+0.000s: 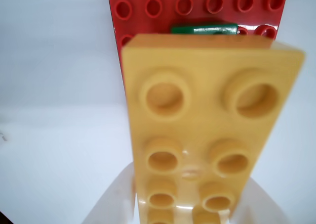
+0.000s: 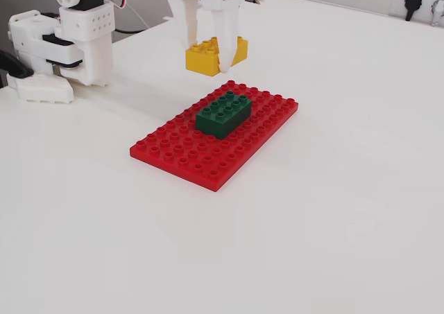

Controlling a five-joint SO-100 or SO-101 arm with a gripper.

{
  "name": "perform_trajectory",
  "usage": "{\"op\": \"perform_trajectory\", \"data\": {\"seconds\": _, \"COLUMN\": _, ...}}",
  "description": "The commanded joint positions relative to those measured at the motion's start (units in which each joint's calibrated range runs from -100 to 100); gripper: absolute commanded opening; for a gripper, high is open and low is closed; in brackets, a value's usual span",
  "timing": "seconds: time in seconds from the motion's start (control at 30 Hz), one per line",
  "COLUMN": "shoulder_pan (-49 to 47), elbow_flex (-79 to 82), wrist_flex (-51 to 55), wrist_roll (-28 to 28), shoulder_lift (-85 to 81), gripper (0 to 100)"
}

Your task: Put yellow lego brick onto the green one

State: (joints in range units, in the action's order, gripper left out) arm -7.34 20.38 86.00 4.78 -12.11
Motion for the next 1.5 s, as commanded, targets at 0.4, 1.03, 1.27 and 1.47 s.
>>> {"op": "perform_trajectory", "data": {"seconds": 0.4, "shoulder_pan": 2.91, "elbow_flex": -0.45, "wrist_flex": -4.16, "wrist_roll": -2.96, "shoulder_lift": 2.77, "gripper": 8}}
{"op": "perform_trajectory", "data": {"seconds": 1.03, "shoulder_pan": 3.06, "elbow_flex": -0.54, "wrist_flex": -7.71, "wrist_roll": -2.86, "shoulder_lift": 10.98, "gripper": 8}}
{"op": "perform_trajectory", "data": {"seconds": 1.27, "shoulder_pan": 2.10, "elbow_flex": -0.63, "wrist_flex": -7.71, "wrist_roll": -2.91, "shoulder_lift": 11.65, "gripper": 8}}
{"op": "perform_trajectory", "data": {"seconds": 1.47, "shoulder_pan": -0.40, "elbow_flex": -0.45, "wrist_flex": -7.80, "wrist_roll": -2.39, "shoulder_lift": 11.82, "gripper": 8}}
